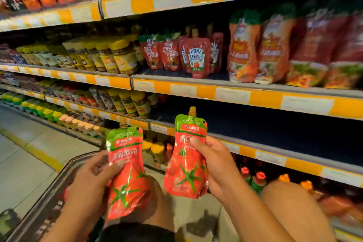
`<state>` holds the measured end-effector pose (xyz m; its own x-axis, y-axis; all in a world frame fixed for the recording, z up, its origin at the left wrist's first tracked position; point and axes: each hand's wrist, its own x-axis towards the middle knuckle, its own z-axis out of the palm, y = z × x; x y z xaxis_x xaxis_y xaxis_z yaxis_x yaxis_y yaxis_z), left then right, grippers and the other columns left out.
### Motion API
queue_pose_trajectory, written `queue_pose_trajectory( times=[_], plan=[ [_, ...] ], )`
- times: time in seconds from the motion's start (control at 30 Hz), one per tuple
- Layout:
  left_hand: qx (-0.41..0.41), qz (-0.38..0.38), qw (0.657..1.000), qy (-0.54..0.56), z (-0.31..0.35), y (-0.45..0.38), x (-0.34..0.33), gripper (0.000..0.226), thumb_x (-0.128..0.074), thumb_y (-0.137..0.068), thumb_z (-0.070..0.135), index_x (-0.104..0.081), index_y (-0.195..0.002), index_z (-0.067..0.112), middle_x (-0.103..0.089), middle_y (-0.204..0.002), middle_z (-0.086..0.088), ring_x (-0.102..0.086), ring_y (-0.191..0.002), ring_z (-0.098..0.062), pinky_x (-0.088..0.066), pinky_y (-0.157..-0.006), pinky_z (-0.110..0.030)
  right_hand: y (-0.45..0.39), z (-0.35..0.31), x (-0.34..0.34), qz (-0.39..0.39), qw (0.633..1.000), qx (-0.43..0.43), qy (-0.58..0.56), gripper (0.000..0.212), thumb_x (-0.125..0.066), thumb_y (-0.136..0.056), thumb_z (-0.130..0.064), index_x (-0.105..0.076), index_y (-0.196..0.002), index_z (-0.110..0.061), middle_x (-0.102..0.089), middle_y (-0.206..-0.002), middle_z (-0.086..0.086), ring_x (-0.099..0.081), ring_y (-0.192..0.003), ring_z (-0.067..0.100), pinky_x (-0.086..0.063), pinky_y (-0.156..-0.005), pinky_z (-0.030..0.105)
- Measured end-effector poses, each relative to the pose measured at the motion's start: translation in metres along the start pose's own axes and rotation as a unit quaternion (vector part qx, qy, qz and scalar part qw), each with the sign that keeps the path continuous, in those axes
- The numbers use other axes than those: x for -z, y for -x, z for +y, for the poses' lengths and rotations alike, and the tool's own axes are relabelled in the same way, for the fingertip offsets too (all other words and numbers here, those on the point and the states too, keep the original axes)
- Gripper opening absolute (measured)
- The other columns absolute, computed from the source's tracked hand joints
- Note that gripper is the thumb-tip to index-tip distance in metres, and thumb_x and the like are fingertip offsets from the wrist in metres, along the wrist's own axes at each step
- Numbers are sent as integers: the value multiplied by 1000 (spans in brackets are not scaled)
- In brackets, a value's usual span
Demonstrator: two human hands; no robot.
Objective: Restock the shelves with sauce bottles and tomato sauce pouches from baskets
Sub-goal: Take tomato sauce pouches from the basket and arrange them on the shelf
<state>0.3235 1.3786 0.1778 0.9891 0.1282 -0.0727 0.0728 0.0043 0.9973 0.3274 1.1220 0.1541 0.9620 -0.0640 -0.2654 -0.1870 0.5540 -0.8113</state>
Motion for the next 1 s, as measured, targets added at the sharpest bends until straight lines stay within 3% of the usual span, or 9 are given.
queue_pose_trajectory(
  times=[0.07,0.17,0.27,0.47,0.63,0.77,0.87,0.97,1.0],
  plan=[
    [35,-67,997,2,-2,3,-37,74,-98,-43,42,-76,-110,19,-76,-104,-24,-74,-84,-41,-58,-88,-58,17,-11,32,31,999,21,4,22,-69,-95,-15,-72,-114,-5,-77,-105,20,-75,-96,38,-61,-82,48],
    [61,-126,990,10,-9,10,-92,54,-91,-64,23,-74,-114,15,-75,-107,-27,-74,-84,-42,-61,-78,-53,45,-27,79,92,995,45,3,21,-69,-95,-14,-72,-112,-3,-76,-105,24,-71,-102,45,-57,-91,56],
    [89,-187,978,3,-14,20,-142,33,-74,-82,9,-72,-115,8,-74,-106,-29,-73,-83,-42,-61,-77,-49,76,-42,125,145,987,61,-14,21,-68,-95,-17,-72,-112,-6,-76,-105,22,-75,-95,38,-58,-90,53],
    [138,-287,947,-36,-21,46,-220,28,-70,-90,18,-70,-117,10,-76,-106,-22,-75,-91,-44,-60,-77,-47,134,-52,208,244,965,82,-42,26,-68,-96,-23,-71,-119,-13,-77,-108,15,-76,-99,31,-60,-85,45],
    [197,-344,918,-30,-33,66,-279,21,-68,-89,14,-72,-105,1,-75,-98,-26,-75,-76,-36,-63,-63,-40,159,-50,260,324,933,108,-113,29,-71,-91,-19,-71,-117,-6,-76,-108,19,-76,-94,31,-62,-74,39],
    [255,-366,895,-6,-49,72,-327,49,-73,-80,20,-63,-120,-6,-70,-109,-28,-69,-91,-40,-60,-81,-51,164,-59,297,380,903,155,-126,19,-70,-94,-13,-71,-110,-5,-77,-103,20,-77,-82,27,-61,-71,38],
    [252,-387,887,-1,-59,74,-364,45,-69,-79,16,-62,-120,-2,-73,-91,-23,-74,-78,-34,-64,-65,-46,159,-75,324,412,883,197,-103,13,-69,-94,-9,-72,-106,-7,-78,-94,14,-76,-76,22,-60,-66,34],
    [244,-387,889,7,-72,76,-397,55,-71,-86,17,-57,-136,-2,-68,-123,-31,-67,-114,-46,-55,-93,-68,148,-94,351,434,869,229,-62,22,-72,-93,-9,-71,-114,-3,-77,-101,18,-75,-85,30,-62,-75,42],
    [236,-380,894,11,-78,75,-408,57,-75,-84,20,-58,-136,2,-68,-127,-28,-65,-118,-47,-55,-92,-69,145,-101,361,442,864,237,-49,23,-73,-92,-9,-71,-114,-2,-77,-102,19,-75,-87,31,-63,-77,43]
  ],
)
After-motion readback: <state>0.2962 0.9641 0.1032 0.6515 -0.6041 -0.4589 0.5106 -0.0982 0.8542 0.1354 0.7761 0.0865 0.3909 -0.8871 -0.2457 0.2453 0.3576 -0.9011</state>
